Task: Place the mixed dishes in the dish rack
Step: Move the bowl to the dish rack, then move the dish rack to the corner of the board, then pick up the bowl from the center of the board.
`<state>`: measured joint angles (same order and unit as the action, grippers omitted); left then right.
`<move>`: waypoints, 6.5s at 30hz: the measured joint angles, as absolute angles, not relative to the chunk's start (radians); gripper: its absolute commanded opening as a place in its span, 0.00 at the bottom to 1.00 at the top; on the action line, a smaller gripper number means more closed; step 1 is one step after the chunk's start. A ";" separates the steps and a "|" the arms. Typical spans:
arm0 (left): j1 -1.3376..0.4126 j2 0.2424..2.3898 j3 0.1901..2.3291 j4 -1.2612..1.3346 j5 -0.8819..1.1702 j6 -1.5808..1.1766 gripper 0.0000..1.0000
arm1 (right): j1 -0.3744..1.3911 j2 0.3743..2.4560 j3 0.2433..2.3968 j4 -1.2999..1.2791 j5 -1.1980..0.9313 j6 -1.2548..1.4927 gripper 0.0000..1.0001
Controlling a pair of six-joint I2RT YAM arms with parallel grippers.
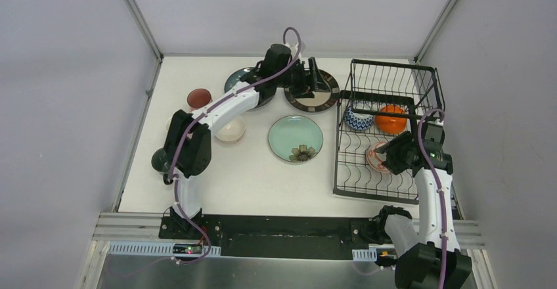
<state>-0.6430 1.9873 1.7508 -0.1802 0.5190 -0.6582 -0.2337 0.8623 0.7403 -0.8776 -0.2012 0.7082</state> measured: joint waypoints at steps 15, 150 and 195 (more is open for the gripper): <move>-0.720 1.800 1.318 -0.085 0.445 -0.693 0.58 | -0.233 0.889 0.566 -0.564 -0.021 0.848 0.47; -0.465 1.180 0.981 -0.597 0.470 -0.059 0.00 | 0.666 1.204 0.908 -0.397 -0.198 1.139 0.95; -0.551 1.204 0.846 -0.422 0.521 -0.224 0.00 | 0.842 1.648 1.155 -0.477 -0.218 1.602 0.96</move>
